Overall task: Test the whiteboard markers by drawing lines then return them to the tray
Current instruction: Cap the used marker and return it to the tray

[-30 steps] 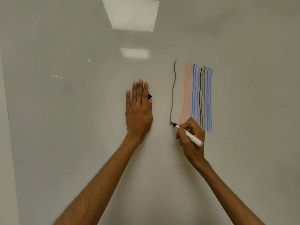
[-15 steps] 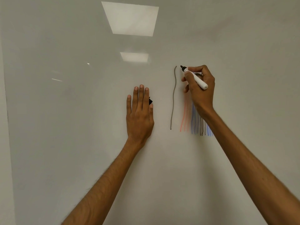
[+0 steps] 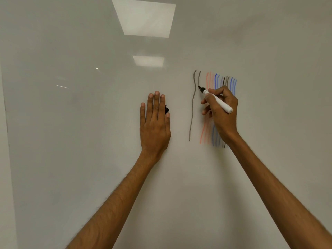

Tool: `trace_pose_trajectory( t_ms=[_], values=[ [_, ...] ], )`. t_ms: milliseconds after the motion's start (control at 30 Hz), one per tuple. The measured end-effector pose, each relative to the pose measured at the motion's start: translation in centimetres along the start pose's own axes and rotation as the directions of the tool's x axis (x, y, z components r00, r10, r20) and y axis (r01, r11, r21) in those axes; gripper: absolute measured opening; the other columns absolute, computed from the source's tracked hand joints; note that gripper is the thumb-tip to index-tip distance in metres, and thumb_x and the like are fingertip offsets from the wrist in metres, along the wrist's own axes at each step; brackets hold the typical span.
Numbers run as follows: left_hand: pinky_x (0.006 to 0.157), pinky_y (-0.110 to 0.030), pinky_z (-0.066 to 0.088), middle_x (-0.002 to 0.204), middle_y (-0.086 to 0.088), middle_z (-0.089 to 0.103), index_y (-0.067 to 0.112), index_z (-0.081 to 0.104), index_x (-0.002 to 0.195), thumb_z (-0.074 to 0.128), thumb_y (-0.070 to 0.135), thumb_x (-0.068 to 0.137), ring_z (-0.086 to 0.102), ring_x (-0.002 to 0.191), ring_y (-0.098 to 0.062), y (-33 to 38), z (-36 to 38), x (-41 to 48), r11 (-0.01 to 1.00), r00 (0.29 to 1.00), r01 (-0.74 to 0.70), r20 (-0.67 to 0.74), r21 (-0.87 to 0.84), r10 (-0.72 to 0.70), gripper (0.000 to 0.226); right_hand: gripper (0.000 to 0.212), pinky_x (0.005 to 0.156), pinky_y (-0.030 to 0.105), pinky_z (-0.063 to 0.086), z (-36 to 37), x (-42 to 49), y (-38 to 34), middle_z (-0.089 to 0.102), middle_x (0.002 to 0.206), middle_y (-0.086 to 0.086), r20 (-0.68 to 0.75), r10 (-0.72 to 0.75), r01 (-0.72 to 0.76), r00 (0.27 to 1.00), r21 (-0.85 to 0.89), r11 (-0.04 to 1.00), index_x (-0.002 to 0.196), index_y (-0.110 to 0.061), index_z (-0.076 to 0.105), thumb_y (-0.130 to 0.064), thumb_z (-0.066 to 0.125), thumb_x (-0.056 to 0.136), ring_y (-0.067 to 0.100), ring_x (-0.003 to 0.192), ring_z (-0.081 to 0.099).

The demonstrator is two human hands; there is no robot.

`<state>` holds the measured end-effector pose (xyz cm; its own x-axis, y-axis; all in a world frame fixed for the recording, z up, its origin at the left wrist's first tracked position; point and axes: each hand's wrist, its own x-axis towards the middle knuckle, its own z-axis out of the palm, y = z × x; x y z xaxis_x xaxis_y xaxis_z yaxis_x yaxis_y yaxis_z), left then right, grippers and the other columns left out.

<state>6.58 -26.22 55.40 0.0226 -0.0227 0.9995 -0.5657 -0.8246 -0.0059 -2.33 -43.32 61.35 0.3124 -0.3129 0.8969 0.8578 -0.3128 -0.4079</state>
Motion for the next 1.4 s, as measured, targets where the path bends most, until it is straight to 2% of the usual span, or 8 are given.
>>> trace_pose_trajectory(
  t_ms=[333, 500, 700, 833, 1067, 1167, 1333, 1400],
  values=[
    [0.125, -0.044, 0.008, 0.163, -0.013, 0.019, 0.004, 0.023, 0.155, 0.030, 0.022, 0.107, 0.013, 0.152, -0.027, 0.0, -0.1, 0.0, 1.000, 1.000, -0.007, 0.002, 0.005, 0.007, 0.052, 0.017, 0.048, 0.022, 0.046, -1.5, -4.0, 1.3, 0.067, 0.082, 0.023, 0.060, 0.036, -0.033, 0.998, -0.048, 0.998, 0.087, 0.004, 0.057, -0.008, 0.063, 0.096, 0.021, 0.060, 0.065],
    [0.125, -0.045, 0.008, 0.163, -0.014, 0.018, 0.004, 0.022, 0.155, 0.030, 0.022, 0.107, 0.013, 0.152, -0.027, 0.0, -0.1, 0.0, 1.000, 1.000, -0.006, 0.012, 0.003, 0.006, 0.052, 0.017, 0.048, 0.025, 0.047, -2.1, -5.4, 1.8, 0.068, 0.076, 0.018, 0.067, 0.052, -0.047, 0.996, -0.075, 0.996, 0.085, 0.006, 0.057, -0.007, 0.064, 0.095, 0.026, 0.057, 0.064],
    [0.125, -0.045, 0.008, 0.163, -0.014, 0.017, 0.004, 0.021, 0.155, 0.029, 0.023, 0.107, 0.013, 0.152, -0.028, 0.0, 0.0, 0.0, 1.000, 1.000, -0.007, 0.017, 0.006, 0.007, 0.053, 0.011, 0.047, 0.020, 0.046, -2.4, -8.1, 2.2, 0.066, 0.076, 0.021, 0.114, 0.079, -0.070, 0.990, -0.079, 0.994, 0.082, 0.007, 0.057, 0.005, 0.061, 0.093, 0.013, 0.057, 0.063],
    [0.125, -0.045, 0.008, 0.163, -0.014, 0.018, 0.004, 0.020, 0.155, 0.030, 0.023, 0.107, 0.013, 0.152, -0.028, 0.0, 0.0, 0.0, 1.000, 1.000, -0.010, 0.012, 0.007, 0.010, 0.053, 0.015, 0.047, 0.022, 0.046, -2.8, -9.3, 2.7, 0.061, 0.070, 0.025, 0.146, 0.104, -0.092, 0.984, -0.090, 0.992, 0.079, 0.009, 0.056, 0.005, 0.061, 0.092, 0.014, 0.055, 0.062],
    [0.125, -0.044, 0.007, 0.163, -0.013, 0.017, 0.005, 0.020, 0.155, 0.030, 0.023, 0.107, 0.012, 0.152, -0.027, -0.1, 0.0, -0.1, 1.000, 1.000, -0.006, 0.023, 0.007, 0.006, 0.053, 0.018, 0.049, 0.031, 0.051, -3.4, -10.2, 3.3, 0.063, 0.063, 0.011, 0.164, 0.100, -0.074, 0.981, -0.157, 0.985, 0.074, 0.000, 0.058, -0.006, 0.066, 0.089, 0.020, 0.053, 0.062],
    [0.125, -0.044, 0.006, 0.163, -0.013, 0.017, 0.004, 0.020, 0.155, 0.029, 0.024, 0.107, 0.012, 0.152, -0.027, 0.0, -0.1, -0.1, 1.000, 1.000, -0.003, 0.023, 0.005, 0.003, 0.053, 0.017, 0.048, 0.035, 0.052, -3.3, -10.0, 3.1, 0.065, 0.064, 0.009, 0.150, 0.079, -0.054, 0.986, -0.162, 0.985, 0.076, -0.001, 0.060, -0.013, 0.066, 0.086, 0.023, 0.052, 0.063],
    [0.124, -0.045, 0.009, 0.163, -0.013, 0.018, 0.004, 0.021, 0.155, 0.027, 0.024, 0.107, 0.013, 0.152, -0.027, 0.0, -0.1, -0.1, 1.000, 1.000, -0.004, 0.024, 0.002, 0.003, 0.052, 0.012, 0.049, 0.030, 0.050, -2.7, -7.2, 1.6, 0.070, 0.070, 0.011, 0.043, 0.011, -0.007, 0.999, -0.103, 0.995, 0.085, 0.002, 0.060, -0.005, 0.065, 0.093, 0.022, 0.055, 0.064],
    [0.124, -0.045, 0.009, 0.163, -0.013, 0.018, 0.004, 0.022, 0.155, 0.028, 0.024, 0.107, 0.013, 0.152, -0.027, 0.0, -0.1, -0.2, 1.000, 1.000, -0.007, 0.019, 0.004, 0.007, 0.052, 0.011, 0.051, 0.034, 0.053, -2.4, -5.2, 0.9, 0.072, 0.075, 0.010, 0.019, -0.028, 0.030, 0.999, -0.098, 0.995, 0.091, 0.001, 0.061, -0.009, 0.066, 0.094, 0.024, 0.059, 0.067]
  ],
)
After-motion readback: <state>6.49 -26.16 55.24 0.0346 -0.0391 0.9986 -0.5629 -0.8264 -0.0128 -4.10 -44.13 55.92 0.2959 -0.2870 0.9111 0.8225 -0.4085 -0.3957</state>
